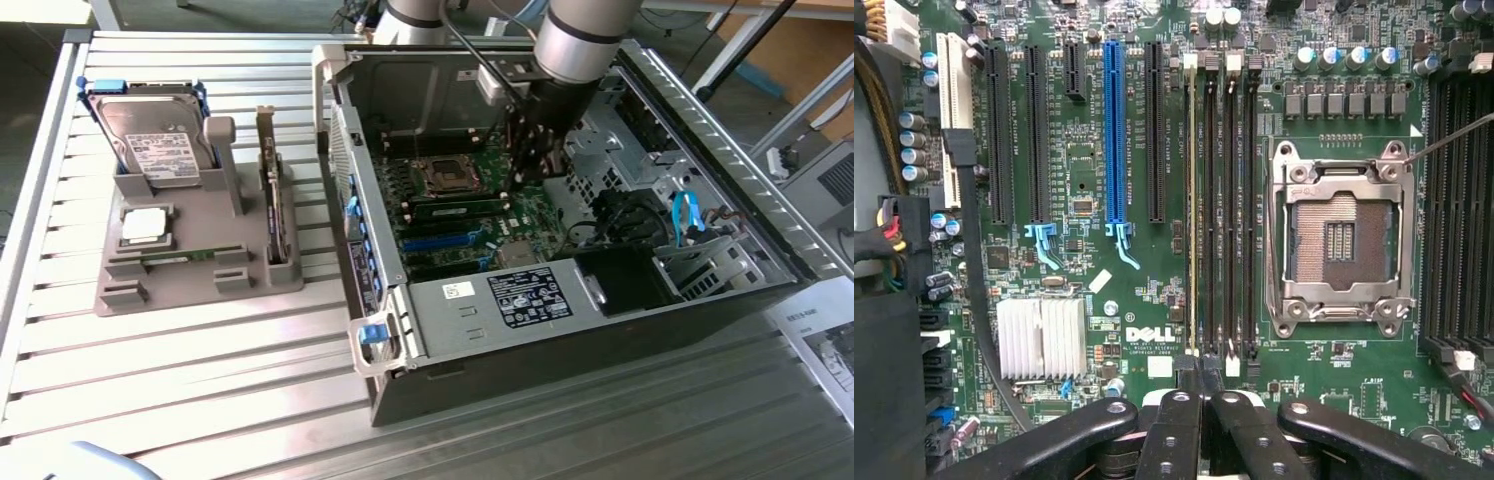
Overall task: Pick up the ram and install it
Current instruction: 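Press down the ram until it locks into place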
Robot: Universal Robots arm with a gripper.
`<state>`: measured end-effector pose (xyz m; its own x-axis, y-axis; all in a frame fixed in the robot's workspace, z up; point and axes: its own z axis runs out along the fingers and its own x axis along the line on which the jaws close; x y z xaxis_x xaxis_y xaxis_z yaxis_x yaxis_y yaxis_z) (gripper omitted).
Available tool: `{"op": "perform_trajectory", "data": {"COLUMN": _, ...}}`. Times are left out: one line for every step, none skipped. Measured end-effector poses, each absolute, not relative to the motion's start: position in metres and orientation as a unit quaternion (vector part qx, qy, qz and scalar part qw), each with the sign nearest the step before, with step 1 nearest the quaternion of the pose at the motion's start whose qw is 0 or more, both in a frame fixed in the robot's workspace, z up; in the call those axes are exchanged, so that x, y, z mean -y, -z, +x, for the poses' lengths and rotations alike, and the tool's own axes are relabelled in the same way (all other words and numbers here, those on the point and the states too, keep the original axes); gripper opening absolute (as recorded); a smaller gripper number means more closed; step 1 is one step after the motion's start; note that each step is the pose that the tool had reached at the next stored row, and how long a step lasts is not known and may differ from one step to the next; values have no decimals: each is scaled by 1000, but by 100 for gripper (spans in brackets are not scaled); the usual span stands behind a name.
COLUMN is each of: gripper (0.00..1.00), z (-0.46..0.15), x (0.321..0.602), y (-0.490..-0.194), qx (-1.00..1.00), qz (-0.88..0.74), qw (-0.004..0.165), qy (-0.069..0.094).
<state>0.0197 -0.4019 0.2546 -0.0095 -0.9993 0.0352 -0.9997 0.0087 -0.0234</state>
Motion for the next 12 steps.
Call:
{"op": "perform_trajectory", "data": {"gripper": 10, "z": 20, "x": 402, "y": -256, "qx": 710, "qz": 704, "qw": 4, "qy": -21}}
{"op": "perform_trajectory", "data": {"gripper": 10, "z": 20, "x": 402, "y": -256, "qx": 710, "qz": 704, "qw": 4, "qy": -21}}
{"op": "perform_trajectory", "data": {"gripper": 10, "z": 20, "x": 402, "y": -257, "qx": 710, "qz": 704, "qw": 4, "qy": -21}}
{"op": "perform_trajectory", "data": {"gripper": 10, "z": 20, "x": 402, "y": -258, "qx": 710, "qz": 704, "qw": 4, "qy": -21}}
{"op": "perform_trajectory", "data": {"gripper": 10, "z": 20, "x": 402, "y": -259, "qx": 710, "qz": 704, "qw": 4, "qy": -21}}
{"op": "perform_trajectory", "data": {"gripper": 10, "z": 20, "x": 402, "y": -260, "qx": 710, "qz": 704, "qw": 4, "qy": -21}}
{"op": "perform_trajectory", "data": {"gripper": 10, "z": 20, "x": 402, "y": -261, "qx": 710, "qz": 704, "qw": 4, "qy": -21}}
{"op": "perform_trajectory", "data": {"gripper": 10, "z": 20, "x": 402, "y": -261, "qx": 710, "qz": 704, "qw": 4, "qy": -21}}
{"op": "perform_trajectory", "data": {"gripper": 10, "z": 20, "x": 402, "y": -261, "qx": 710, "qz": 704, "qw": 4, "qy": -21}}
{"op": "perform_trajectory", "data": {"gripper": 10, "z": 20, "x": 402, "y": -261, "qx": 710, "qz": 704, "qw": 4, "qy": -21}}
{"op": "perform_trajectory", "data": {"gripper": 10, "z": 20, "x": 402, "y": -261, "qx": 710, "qz": 704, "qw": 4, "qy": -21}}
{"op": "perform_trajectory", "data": {"gripper": 10, "z": 20, "x": 402, "y": -261, "qx": 710, "qz": 704, "qw": 4, "qy": -21}}
